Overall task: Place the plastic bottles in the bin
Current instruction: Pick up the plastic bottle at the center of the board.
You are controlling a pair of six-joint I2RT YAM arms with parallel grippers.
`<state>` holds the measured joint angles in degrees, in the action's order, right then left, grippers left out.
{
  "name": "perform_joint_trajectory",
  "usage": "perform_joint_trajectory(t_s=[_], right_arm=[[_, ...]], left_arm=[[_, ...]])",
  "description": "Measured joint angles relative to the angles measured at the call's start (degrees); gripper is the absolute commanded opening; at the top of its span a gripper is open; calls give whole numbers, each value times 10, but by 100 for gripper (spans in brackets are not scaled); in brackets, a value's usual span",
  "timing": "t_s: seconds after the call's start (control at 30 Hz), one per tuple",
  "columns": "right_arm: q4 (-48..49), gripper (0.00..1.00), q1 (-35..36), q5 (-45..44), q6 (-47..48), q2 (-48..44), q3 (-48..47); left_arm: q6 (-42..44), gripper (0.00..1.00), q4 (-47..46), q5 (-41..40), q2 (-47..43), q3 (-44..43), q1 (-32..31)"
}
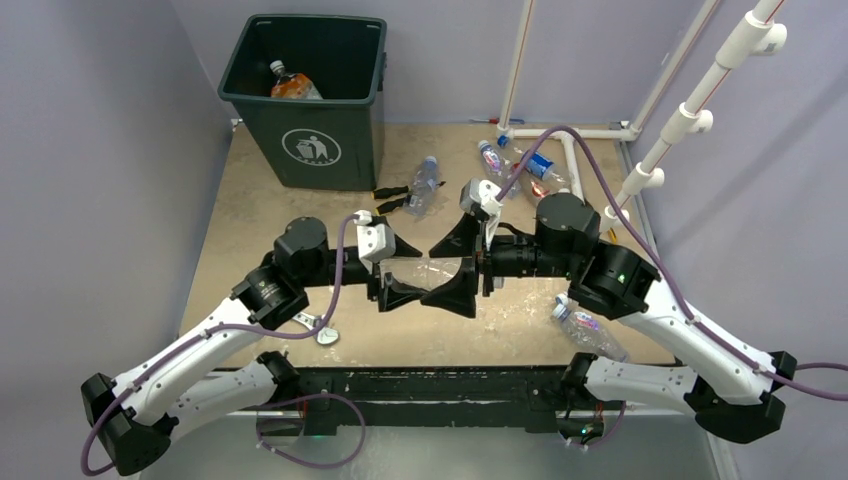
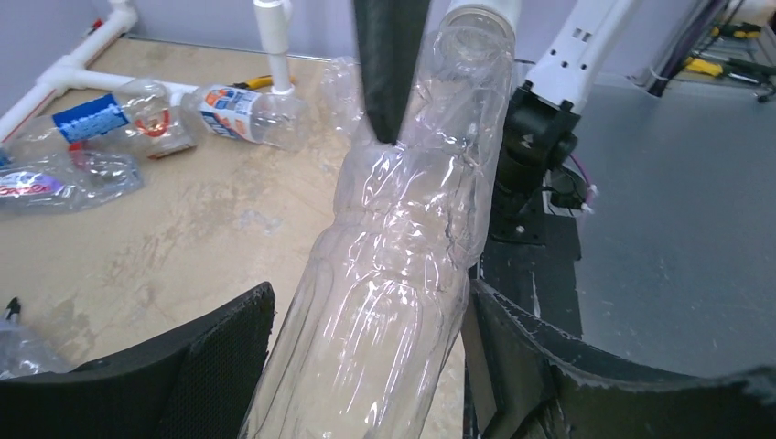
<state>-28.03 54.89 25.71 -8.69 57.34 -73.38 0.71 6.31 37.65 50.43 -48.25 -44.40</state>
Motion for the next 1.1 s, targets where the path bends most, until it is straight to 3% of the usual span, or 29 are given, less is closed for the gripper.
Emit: perform_joint_trajectory(t_s=[0.17, 0.3, 0.6, 0.7, 0.9, 1.1], right_arm=[[85, 99, 6, 23, -19, -2, 0], [146, 99, 6, -7, -33, -34, 26], [325, 99, 6, -170, -39, -250, 177], [376, 99, 6, -198, -42, -283, 201], [462, 98, 6, -228, -70, -276, 269], [589, 97, 6, -224, -123, -209, 343]], left_arm=[[-30, 0, -51, -42, -16, 26, 0], [-53, 0, -96, -84, -39, 47, 0], [-134, 0, -216, -191, -104, 125, 0], [-167, 0, -258, -226, -121, 134, 0], [-255, 0, -376, -259, -137, 152, 0], [-363, 0, -508, -248, -118, 185, 0]])
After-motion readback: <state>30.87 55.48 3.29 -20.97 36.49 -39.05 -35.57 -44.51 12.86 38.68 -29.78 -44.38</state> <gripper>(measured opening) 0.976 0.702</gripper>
